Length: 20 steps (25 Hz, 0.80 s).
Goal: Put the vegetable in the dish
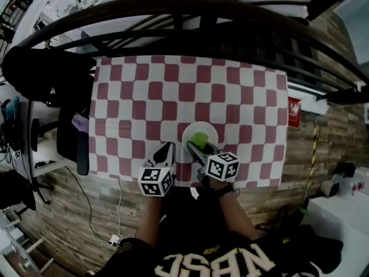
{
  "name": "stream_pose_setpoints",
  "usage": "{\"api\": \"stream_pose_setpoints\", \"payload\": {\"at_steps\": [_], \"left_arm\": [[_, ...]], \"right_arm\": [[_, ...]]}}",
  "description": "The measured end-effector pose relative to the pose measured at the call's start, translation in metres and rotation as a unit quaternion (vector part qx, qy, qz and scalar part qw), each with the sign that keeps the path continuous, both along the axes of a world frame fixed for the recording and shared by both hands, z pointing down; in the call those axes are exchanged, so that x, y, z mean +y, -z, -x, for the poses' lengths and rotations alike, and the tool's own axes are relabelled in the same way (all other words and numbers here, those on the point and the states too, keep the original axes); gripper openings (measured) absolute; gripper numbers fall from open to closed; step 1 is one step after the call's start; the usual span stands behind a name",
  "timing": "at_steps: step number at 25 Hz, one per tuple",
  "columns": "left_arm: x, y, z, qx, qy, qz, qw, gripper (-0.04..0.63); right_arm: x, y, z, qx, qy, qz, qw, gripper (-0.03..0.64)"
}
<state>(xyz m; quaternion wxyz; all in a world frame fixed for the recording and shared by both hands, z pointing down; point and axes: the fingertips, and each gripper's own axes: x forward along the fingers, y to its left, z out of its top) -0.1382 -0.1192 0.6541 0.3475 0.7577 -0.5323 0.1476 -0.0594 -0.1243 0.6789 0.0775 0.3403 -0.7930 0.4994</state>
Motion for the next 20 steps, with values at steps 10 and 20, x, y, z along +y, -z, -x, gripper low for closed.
{"api": "stream_pose_setpoints", "payload": {"at_steps": [10, 20], "left_arm": [[-0.001, -0.026, 0.009, 0.012, -0.071, 0.017, 0.9972, 0.021], [-0.009, -0.012, -0.046, 0.063, -0.332, -0.07, 0.9388, 0.25]], "right_arm": [[-0.018, -0.006, 0.018, -0.129, -0.033, 0.04, 0.99, 0.14], [-0.035, -0.002, -0.021, -0.122, -0.072, 0.037, 0.989, 0.141]]}}
